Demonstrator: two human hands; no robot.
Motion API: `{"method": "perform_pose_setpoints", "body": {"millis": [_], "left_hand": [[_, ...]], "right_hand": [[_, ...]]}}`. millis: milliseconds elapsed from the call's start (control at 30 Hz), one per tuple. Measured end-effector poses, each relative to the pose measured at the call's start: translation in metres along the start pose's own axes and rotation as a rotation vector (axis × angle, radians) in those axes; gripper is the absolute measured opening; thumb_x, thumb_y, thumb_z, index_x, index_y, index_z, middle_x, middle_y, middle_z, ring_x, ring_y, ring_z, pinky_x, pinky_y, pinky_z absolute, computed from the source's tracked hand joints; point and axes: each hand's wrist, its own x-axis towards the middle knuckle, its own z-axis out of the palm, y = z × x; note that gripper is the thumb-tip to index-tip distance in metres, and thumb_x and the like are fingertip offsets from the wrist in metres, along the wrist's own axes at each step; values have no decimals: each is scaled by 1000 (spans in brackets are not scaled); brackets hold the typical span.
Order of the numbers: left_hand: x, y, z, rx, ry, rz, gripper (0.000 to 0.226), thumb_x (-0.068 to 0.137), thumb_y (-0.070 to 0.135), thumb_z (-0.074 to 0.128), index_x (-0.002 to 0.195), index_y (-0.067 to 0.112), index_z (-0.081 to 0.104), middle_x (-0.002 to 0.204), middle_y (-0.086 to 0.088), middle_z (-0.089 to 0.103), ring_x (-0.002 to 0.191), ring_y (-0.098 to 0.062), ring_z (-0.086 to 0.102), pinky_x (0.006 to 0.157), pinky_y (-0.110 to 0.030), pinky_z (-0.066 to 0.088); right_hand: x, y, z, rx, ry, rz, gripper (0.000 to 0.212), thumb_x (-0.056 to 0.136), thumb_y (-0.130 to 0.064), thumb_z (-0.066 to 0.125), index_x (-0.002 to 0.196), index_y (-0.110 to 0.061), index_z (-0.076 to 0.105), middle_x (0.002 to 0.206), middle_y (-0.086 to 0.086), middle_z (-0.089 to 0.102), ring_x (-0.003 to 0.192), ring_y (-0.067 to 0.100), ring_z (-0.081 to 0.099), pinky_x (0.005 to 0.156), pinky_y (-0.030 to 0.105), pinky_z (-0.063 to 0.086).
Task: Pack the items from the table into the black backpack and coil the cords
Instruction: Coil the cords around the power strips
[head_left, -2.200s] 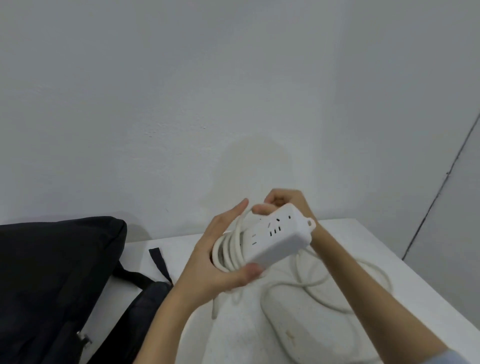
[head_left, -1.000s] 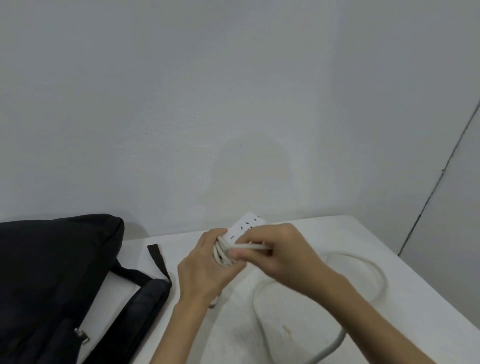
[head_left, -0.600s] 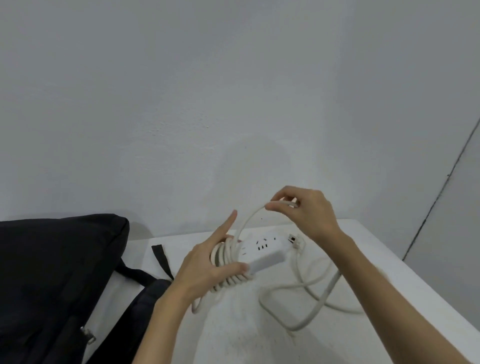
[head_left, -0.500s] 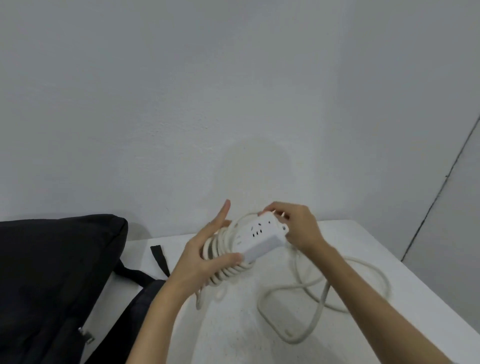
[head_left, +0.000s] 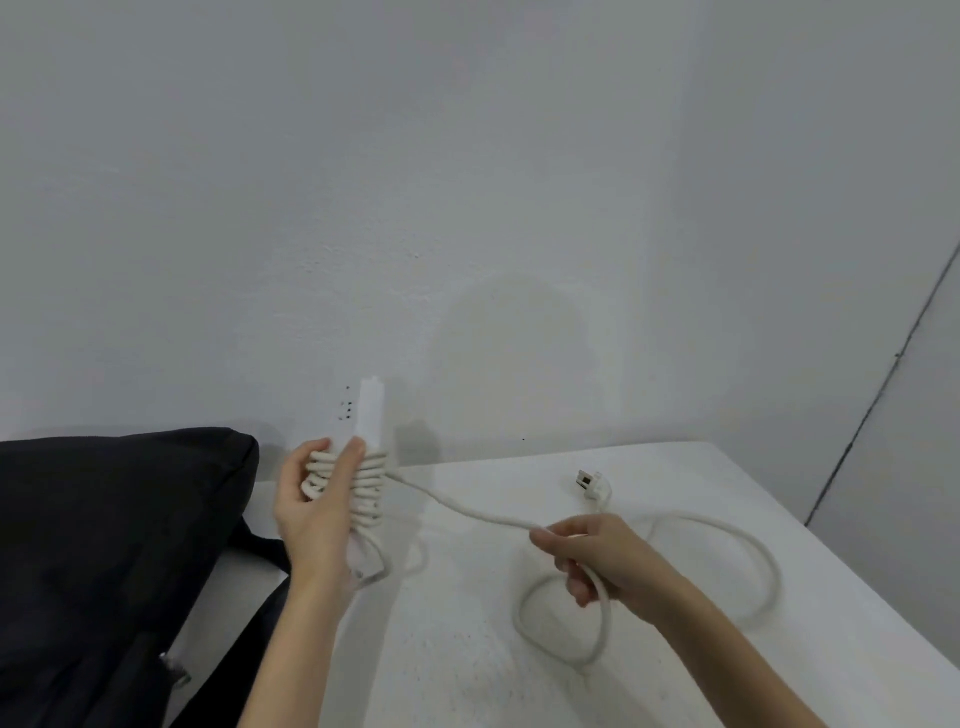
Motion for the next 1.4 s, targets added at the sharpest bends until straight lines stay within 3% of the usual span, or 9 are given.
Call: {"method": "perform_pose_setpoints", "body": {"millis": [100,267,467,633,767,933,1100,1233,1400], "left_hand": [[5,-6,-8,176,44,112,28,77,21,76,100,24,61,96,8,62,85,-10,61,63,-15,48],[3,-17,-11,686,19,483,39,68,37,79,102,29,60,107,17,59,89,-7,55,69,-31,45],[8,-24,-13,445,-1,124,32,66,51,77,89,39,57,91,11,64,89,-21,64,78,-45,54],[-6,-31,-6,818,-201,343,50,60,66,70,99,40,53,105,21,58,86,-14,60,72,-38,50],[-15,-35,3,894,-470,458,56,57,73,60,104,45,49,112,28,53,87,-9,58,74,-38,49],[-29,-37,11,871,-632,415,62,56,63,67,111,44,46,104,23,57,82,-3,60,75,-40,51],[-50,-35,23,915,-678,342,72,50,80,63,112,59,32,104,42,46,87,19,50,70,-14,42],[-51,-32,24,861,-605,196,50,53,75,55,94,47,49,83,25,60,69,2,58,62,-19,44],[-33,-7,19,739,-771,84,53,53,67,65,103,52,57,92,25,63,83,1,61,82,-31,51]], "right_hand": [[-15,-10,-2,-36,62,-109,12,85,-19,67,86,-7,69,60,1,49,40,7,44,41,21,42],[-25,-36,-6,-320,527,-563,21,84,-17,66,66,-28,66,61,-18,65,67,-1,61,64,11,41],[-66,-61,1,-729,94,-522,16,86,-29,63,75,-22,72,66,-2,67,57,5,54,64,23,47],[-65,-73,12,-530,-38,-799,23,85,-30,58,75,-15,73,58,-5,61,48,7,44,49,19,34],[-50,-87,16,-374,-69,-806,23,84,-28,56,72,-17,72,56,7,56,48,6,34,49,17,27],[-35,-94,19,-241,-36,-780,24,87,-31,57,66,-29,69,69,16,65,59,30,49,61,28,36],[-32,-95,32,-207,-103,-759,25,90,-23,58,75,-8,71,67,16,64,59,13,48,58,20,37],[-25,-98,18,-105,-48,-724,20,91,-12,58,77,-5,70,45,-13,51,37,0,39,42,8,27],[13,-90,-29,25,225,-667,8,84,-14,68,77,-9,69,44,-6,45,40,3,36,38,12,23]]}}
